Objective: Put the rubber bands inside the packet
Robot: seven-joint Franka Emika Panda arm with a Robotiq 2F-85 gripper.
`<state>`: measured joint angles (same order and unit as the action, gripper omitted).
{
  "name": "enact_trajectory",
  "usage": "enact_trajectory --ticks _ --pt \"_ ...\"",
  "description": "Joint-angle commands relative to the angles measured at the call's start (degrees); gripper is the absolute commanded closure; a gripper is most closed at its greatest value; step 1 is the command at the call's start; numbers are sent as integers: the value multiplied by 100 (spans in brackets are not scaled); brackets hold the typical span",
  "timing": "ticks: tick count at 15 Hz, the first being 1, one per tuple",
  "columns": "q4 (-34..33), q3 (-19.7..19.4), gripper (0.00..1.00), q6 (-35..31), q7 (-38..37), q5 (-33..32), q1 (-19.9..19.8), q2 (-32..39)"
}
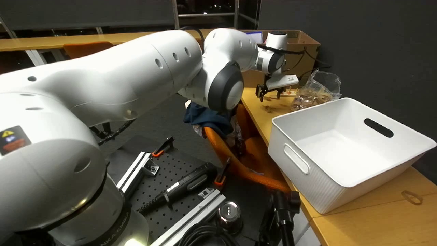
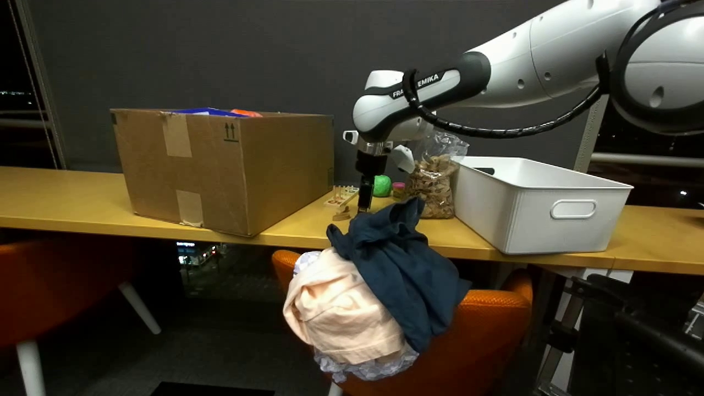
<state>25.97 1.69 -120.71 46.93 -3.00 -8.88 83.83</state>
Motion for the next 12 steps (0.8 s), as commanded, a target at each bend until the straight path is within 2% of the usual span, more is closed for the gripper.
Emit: enact_trajectory --ticks 1,12 --pt "56 -155 0 364 -262 -51 -23 -230" --pt "-129 -259 0 889 -761 -94 52 41"
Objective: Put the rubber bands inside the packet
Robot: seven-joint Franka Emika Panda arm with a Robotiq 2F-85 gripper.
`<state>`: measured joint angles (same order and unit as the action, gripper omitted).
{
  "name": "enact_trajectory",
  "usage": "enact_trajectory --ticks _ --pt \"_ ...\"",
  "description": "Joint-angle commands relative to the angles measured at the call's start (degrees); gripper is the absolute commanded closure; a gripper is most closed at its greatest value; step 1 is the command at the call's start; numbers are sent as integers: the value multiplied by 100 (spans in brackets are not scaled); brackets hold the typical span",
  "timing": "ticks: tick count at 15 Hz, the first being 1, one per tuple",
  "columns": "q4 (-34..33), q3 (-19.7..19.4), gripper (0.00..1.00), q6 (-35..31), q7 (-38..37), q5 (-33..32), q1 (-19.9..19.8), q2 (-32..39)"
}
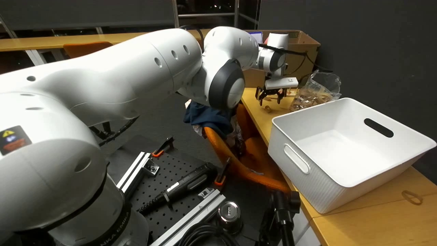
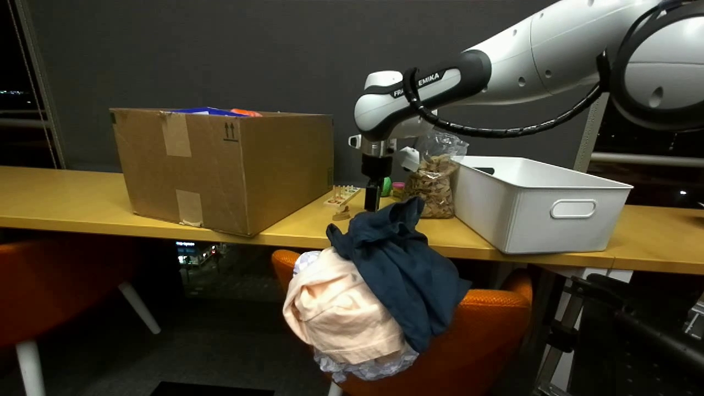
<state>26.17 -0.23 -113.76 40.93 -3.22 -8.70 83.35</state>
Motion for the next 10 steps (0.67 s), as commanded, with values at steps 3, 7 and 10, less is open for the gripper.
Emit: enact_trajectory --ticks 3,7,10 --pt "-149 -84 0 226 -277 -85 41 144" --pt "-161 -122 42 231 -394 -110 41 160" --pt "-22 -145 64 204 -486 -133 77 16"
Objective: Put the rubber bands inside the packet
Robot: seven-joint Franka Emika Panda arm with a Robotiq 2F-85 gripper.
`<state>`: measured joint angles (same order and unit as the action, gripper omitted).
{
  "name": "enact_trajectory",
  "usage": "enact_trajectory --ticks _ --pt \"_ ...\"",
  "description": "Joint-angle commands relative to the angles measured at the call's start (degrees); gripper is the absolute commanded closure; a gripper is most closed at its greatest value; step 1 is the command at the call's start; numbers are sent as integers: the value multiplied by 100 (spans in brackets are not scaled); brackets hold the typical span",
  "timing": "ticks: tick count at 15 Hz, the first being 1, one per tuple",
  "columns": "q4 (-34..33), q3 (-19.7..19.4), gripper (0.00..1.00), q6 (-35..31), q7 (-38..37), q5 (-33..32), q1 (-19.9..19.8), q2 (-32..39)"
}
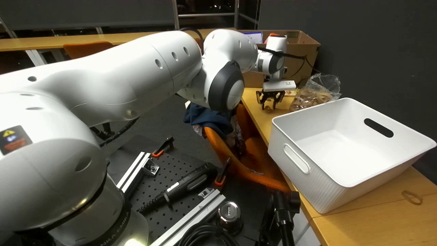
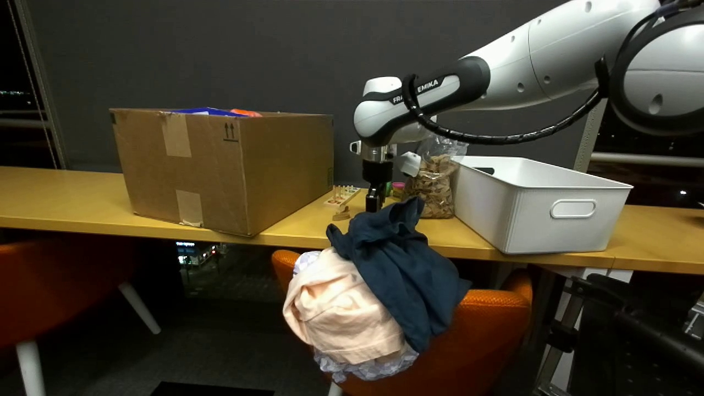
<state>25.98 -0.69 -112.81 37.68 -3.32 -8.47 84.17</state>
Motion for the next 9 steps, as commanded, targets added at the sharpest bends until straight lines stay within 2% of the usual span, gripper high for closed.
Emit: enact_trajectory --ticks 1,3,5,9 --pt "-2 -107 72 129 -185 -134 63 -89" --pt "3 -140 88 130 -276 -172 77 -105" --pt "12 -190 99 157 -408 -239 98 -135" --pt "55 -303 99 203 -643 -408 173 -351"
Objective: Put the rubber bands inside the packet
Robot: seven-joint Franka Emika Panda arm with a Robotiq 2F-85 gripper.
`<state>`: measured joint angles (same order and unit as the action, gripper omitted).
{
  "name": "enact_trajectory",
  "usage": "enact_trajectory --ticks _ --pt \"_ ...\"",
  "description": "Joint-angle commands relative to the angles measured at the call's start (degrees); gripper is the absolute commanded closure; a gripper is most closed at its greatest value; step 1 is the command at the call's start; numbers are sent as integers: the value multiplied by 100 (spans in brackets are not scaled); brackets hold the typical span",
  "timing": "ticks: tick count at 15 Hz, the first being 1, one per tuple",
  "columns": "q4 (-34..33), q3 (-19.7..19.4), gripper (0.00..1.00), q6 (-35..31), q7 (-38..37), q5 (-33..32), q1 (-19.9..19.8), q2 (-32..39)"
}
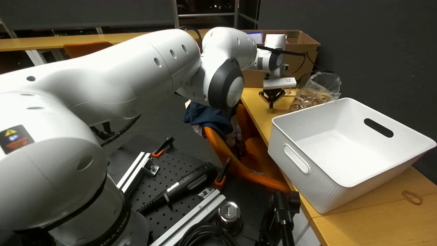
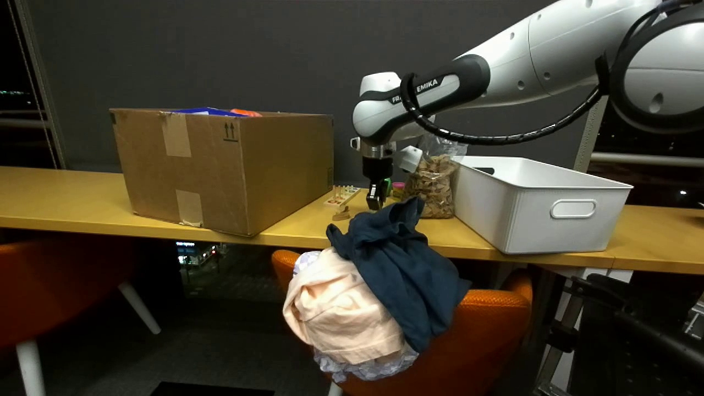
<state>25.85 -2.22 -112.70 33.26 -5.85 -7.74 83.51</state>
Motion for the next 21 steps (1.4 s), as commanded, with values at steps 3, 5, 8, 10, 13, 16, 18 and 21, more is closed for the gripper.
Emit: enact_trajectory --ticks 3,5,8,10,13,16,18,21 --pt "-26 -369 99 177 -493 -396 140 -596" --pt "-80 -545 99 198 -764 -556 135 -837" --pt "-113 -880 99 262 -1088 -832 64 -1215" --pt "-103 -1084 99 334 -1304 -973 -34 -1448" --pt "-61 -1298 99 539 -1612 -1093 -188 -1759" --pt "-21 -1463 99 877 -1937 -1201 -306 -1987" --pt "-2 -1570 99 1193 -2251 -1281 -322 -2108" --pt "18 -1598 99 1521 -2604 -1289 -357 -2185"
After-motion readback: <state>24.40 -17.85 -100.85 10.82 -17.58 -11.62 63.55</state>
